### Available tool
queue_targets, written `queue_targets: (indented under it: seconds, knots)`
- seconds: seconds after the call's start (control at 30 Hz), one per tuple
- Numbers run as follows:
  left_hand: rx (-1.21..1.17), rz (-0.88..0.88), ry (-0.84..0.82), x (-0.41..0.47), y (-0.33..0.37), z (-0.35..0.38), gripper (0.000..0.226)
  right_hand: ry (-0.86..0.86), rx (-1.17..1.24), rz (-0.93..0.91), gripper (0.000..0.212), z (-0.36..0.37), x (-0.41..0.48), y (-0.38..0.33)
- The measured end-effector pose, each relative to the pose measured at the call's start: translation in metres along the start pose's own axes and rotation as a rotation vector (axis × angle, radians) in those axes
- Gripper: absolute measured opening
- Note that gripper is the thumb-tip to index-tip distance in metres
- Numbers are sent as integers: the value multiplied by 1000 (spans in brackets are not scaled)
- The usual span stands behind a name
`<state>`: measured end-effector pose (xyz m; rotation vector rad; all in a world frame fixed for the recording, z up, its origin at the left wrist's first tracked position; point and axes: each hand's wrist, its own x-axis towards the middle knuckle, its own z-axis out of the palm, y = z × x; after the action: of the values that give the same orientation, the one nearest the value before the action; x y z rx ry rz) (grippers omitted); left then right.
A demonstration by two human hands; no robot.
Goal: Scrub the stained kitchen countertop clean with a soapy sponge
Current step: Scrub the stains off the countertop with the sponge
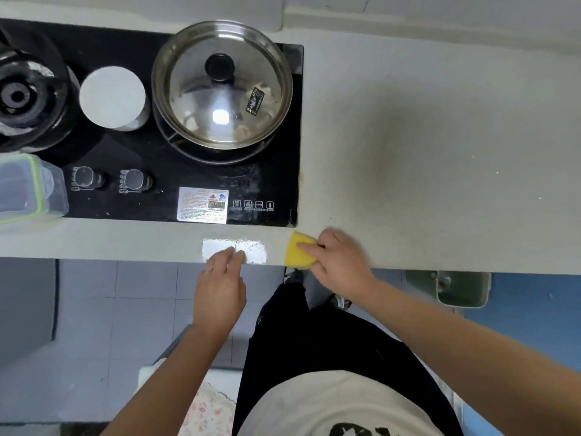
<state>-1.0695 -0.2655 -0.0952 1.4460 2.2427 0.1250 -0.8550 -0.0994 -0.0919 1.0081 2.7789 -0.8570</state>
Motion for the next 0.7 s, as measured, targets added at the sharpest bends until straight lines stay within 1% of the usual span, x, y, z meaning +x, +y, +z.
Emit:
queue_targets:
  seconds: [0.07,0.13,0.23,0.3,0.33,0.4,0.57,0.63,0.7]
  knots:
    - [16,17,4,0,1,1,51,-9,25,-1,50,-7,-13,9]
    - [31,29,-2,1,0,2,49,65,46,105,50,-22,-2,20]
    - [39,19,-31,2,-1,1,49,205,48,318,48,-46,45,31]
    - [40,13,-51,1,0,0,49,207,27,381,49,-52,75,33]
    - [40,13,-52,0,1,0,49,171,2,363,50,-50,84,31]
    - [40,10,-50,1,2,-2,49,88,-51,246,52,-40,83,23]
    - [25,-24,-60,1,5,-1,47,-60,-68,-39,54,-2,0,6]
    - [27,-32,-60,1,6,0,47,-64,-39,-73,52,-1,-20,8]
    - [29,-31,-58,1,7,1,47,21,-11,-27,52,-8,-14,11]
